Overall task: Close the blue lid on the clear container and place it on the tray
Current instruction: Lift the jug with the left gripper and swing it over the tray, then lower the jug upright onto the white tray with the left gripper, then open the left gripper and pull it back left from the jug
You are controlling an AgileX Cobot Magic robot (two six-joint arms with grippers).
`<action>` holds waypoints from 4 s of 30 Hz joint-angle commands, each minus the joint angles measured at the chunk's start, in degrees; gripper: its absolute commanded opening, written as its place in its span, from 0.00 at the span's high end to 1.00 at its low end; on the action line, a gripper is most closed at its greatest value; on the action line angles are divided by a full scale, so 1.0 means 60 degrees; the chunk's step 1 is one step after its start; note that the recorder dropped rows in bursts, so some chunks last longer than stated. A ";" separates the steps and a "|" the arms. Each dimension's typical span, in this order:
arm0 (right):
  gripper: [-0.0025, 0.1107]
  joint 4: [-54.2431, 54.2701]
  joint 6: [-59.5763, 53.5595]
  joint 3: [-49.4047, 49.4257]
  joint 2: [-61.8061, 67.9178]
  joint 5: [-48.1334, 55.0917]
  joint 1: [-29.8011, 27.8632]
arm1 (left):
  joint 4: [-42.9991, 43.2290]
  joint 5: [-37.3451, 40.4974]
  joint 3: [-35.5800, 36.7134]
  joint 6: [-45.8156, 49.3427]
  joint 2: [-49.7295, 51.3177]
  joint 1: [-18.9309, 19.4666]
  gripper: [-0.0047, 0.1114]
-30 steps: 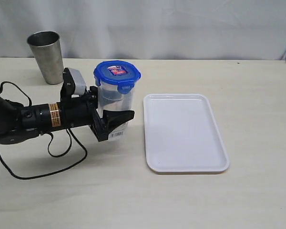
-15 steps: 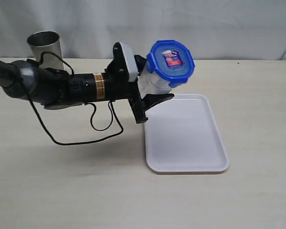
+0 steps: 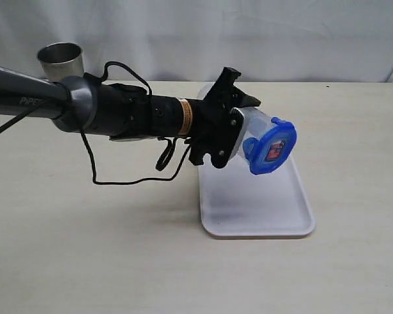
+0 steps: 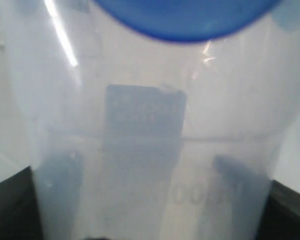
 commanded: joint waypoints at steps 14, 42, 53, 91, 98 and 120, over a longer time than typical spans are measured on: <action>0.94 -0.0077 0.0080 0.0081 -0.0044 0.0008 -0.0018 | -0.0156 0.0997 -0.0215 0.4214 -0.0091 -0.0124 0.96; 0.94 -0.0077 0.0250 0.0081 -0.0044 0.0008 -0.0018 | -0.3577 -0.6193 -0.0229 -1.2454 0.1645 -0.0104 0.96; 0.94 -0.0077 0.0250 0.0081 -0.0044 0.0008 -0.0018 | -0.3749 -0.6861 -0.0229 -1.0819 0.3190 -0.0104 0.96; 0.94 -0.0077 0.0311 0.0081 -0.0044 0.0025 -0.0018 | -0.2806 -0.6191 -0.0213 -1.0108 0.3153 0.0007 0.19; 0.94 -0.0077 0.0311 0.0081 -0.0044 0.0025 -0.0018 | -0.1555 -0.6591 -0.0213 -1.0433 0.3130 0.0441 0.19; 0.94 -0.0077 0.0311 0.0081 -0.0044 0.0025 -0.0018 | 0.1984 -0.7448 -0.0213 -1.2158 0.2790 0.2159 0.20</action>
